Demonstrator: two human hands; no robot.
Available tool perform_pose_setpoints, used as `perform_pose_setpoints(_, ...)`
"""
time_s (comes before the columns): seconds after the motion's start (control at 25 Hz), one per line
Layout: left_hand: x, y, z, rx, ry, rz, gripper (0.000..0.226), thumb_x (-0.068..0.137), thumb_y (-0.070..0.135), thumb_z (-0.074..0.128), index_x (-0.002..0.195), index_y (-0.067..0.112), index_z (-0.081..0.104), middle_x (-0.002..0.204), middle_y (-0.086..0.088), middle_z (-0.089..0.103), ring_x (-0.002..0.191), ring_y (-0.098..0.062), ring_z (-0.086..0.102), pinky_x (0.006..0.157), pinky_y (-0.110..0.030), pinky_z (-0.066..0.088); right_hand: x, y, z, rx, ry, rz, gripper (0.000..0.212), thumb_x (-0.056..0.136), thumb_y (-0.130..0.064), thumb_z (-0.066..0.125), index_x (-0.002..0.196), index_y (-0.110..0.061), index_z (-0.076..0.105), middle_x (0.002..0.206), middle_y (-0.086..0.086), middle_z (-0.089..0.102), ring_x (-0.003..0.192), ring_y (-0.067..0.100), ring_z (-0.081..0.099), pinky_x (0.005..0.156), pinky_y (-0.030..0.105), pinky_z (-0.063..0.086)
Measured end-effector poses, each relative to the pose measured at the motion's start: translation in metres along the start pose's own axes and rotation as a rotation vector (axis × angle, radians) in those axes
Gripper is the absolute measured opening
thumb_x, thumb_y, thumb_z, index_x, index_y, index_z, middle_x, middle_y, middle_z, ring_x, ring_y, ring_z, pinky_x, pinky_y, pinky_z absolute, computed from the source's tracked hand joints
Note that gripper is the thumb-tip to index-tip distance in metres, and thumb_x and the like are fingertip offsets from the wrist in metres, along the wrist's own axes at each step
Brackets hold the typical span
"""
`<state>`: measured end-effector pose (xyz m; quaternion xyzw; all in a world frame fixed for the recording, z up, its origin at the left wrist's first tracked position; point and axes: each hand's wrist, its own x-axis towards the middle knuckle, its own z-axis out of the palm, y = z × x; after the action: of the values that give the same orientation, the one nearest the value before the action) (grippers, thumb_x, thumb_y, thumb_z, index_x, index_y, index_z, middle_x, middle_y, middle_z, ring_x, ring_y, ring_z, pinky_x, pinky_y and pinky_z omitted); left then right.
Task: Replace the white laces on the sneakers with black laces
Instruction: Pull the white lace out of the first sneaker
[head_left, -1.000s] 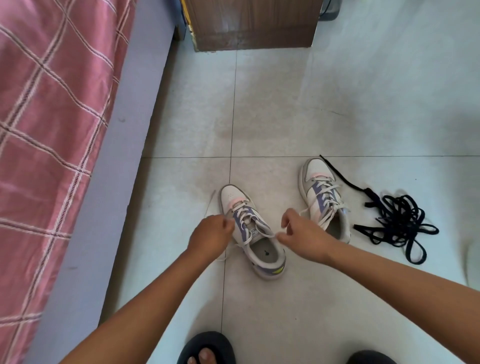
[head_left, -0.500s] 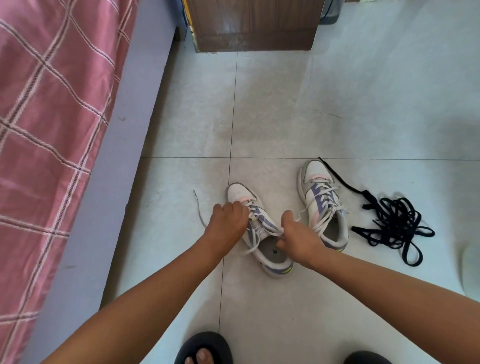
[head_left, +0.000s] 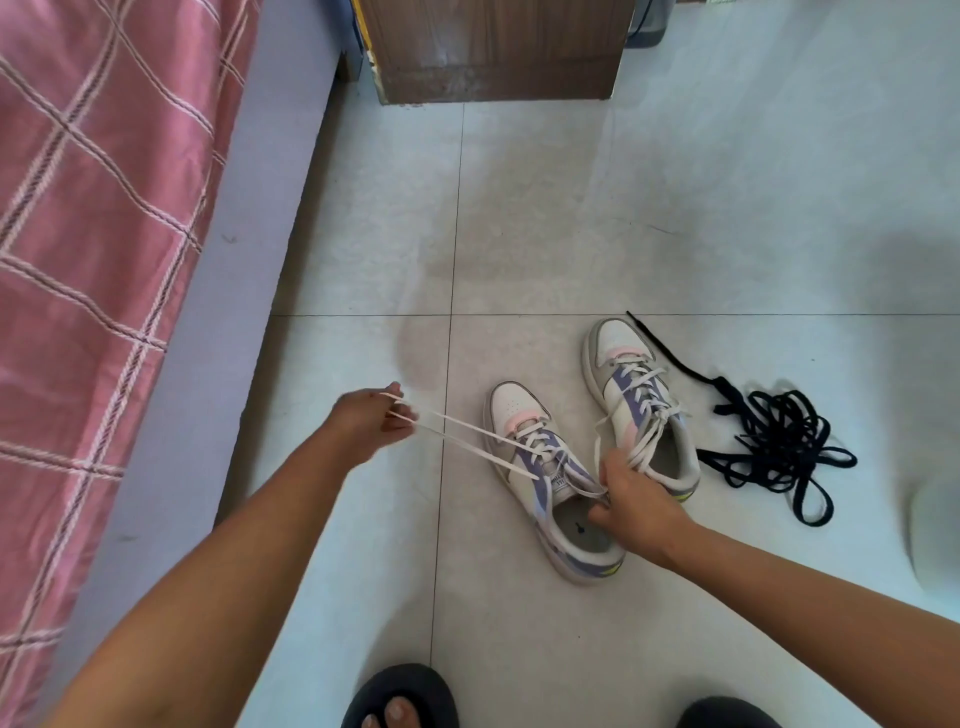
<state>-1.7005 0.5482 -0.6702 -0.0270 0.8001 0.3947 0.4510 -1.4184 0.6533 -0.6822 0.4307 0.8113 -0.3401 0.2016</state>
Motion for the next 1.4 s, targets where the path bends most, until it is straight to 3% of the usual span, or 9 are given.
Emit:
perform_pose_setpoints(0.08, -0.002, -0.010, 0.012, 0.000, -0.056, -0.028, 0.022, 0.098, 0.004, 0.034, 0.112, 0.010, 0.051, 0.070, -0.009, 0.052, 0.048, -0.016, 0.046, 0.040, -0.022, 0.043, 0.000, 0.000, 0.002, 0.009, 0.008, 0.000, 0.032, 0.083, -0.019, 0.057, 0.096, -0.013, 0.028, 0.077, 0.008, 0.053, 0.070, 0.026, 0.050, 0.056, 0.032, 0.034)
perform_pose_setpoints(0.28, 0.002, -0.030, -0.009, 1.460, 0.151, 0.394, 0.029, 0.101, 0.024, 0.032, 0.124, 0.008, 0.039, 0.116, -0.013, 0.062, 0.100, -0.032, 0.061, 0.076, -0.032, 0.041, -0.002, 0.001, 0.000, 0.047, 0.011, 0.004, 0.032, 0.084, -0.018, 0.057, 0.095, -0.014, 0.027, 0.079, 0.006, 0.051, 0.072, 0.025, 0.049, 0.059, 0.031, 0.035)
perform_pose_setpoints(0.44, -0.018, -0.027, 0.036, 1.313, -0.207, 0.589, 0.050, 0.094, 0.030, 0.048, 0.140, 0.018, 0.033, 0.136, -0.007, 0.044, 0.124, -0.027, 0.043, 0.101, -0.039, 0.034, -0.002, -0.006, 0.002, 0.004, -0.015, -0.027, 0.032, 0.085, -0.018, 0.055, 0.096, -0.015, 0.024, 0.081, 0.008, 0.051, 0.071, 0.025, 0.047, 0.056, 0.033, 0.032)
perform_pose_setpoints(0.56, -0.035, -0.015, 0.087, 1.104, -0.341, 0.915, 0.038, 0.095, 0.027, 0.050, 0.132, 0.014, 0.049, 0.125, -0.008, 0.050, 0.115, -0.023, 0.049, 0.092, -0.035, 0.042, -0.001, -0.015, 0.004, -0.053, -0.021, -0.059, 0.030, 0.086, -0.018, 0.053, 0.095, -0.014, 0.025, 0.082, 0.009, 0.051, 0.071, 0.026, 0.048, 0.060, 0.031, 0.035)
perform_pose_setpoints(0.88, -0.034, 0.001, 0.120, 1.693, -0.444, 1.255, 0.014, 0.090, 0.004, 0.052, 0.103, 0.003, 0.055, 0.105, -0.012, 0.054, 0.094, -0.029, 0.054, 0.063, -0.035, 0.035, 0.002, -0.018, 0.003, -0.129, -0.020, -0.106, 0.031, 0.086, -0.018, 0.053, 0.096, -0.016, 0.024, 0.078, 0.008, 0.051, 0.067, 0.028, 0.048, 0.057, 0.032, 0.034)
perform_pose_setpoints(1.0, -0.033, 0.003, 0.107, 1.256, -0.448, 1.055, 0.008, 0.091, 0.008, 0.051, 0.094, 0.002, 0.055, 0.097, -0.014, 0.058, 0.088, -0.028, 0.056, 0.070, -0.034, 0.039, 0.003, -0.013, 0.002, -0.074, -0.023, -0.098, 0.030, 0.086, -0.018, 0.053, 0.096, -0.016, 0.025, 0.076, 0.008, 0.052, 0.066, 0.028, 0.050, 0.057, 0.033, 0.035)
perform_pose_setpoints(1.2, -0.041, -0.024, 0.105, 0.037, -0.110, 0.241, 0.014, 0.093, 0.011, 0.048, 0.079, 0.012, 0.048, 0.092, -0.014, 0.066, 0.080, -0.022, 0.068, 0.072, -0.037, 0.057, 0.000, -0.012, 0.004, -0.061, -0.011, -0.100, 0.029, 0.087, -0.019, 0.052, 0.096, -0.016, 0.025, 0.076, 0.008, 0.052, 0.065, 0.027, 0.047, 0.054, 0.033, 0.031)
perform_pose_setpoints(1.32, -0.042, -0.024, 0.106, 0.476, -0.111, 0.422, 0.005, 0.095, 0.017, 0.043, 0.094, 0.014, 0.048, 0.096, -0.009, 0.061, 0.083, -0.027, 0.061, 0.072, -0.041, 0.052, 0.002, -0.018, 0.004, -0.181, -0.030, -0.160, 0.031, 0.086, -0.019, 0.051, 0.098, -0.017, 0.023, 0.079, 0.007, 0.052, 0.068, 0.028, 0.048, 0.056, 0.032, 0.032)
perform_pose_setpoints(1.4, -0.033, -0.018, 0.104, 1.129, -0.176, 1.122, 0.027, 0.082, 0.009, 0.060, 0.107, 0.014, 0.053, 0.101, -0.009, 0.058, 0.084, -0.030, 0.059, 0.066, -0.035, 0.047, 0.003, -0.022, 0.001, -0.262, -0.044, -0.189, 0.032, 0.087, -0.018, 0.050, 0.105, -0.017, 0.024, 0.081, 0.005, 0.051, 0.071, 0.029, 0.051, 0.059, 0.032, 0.034)
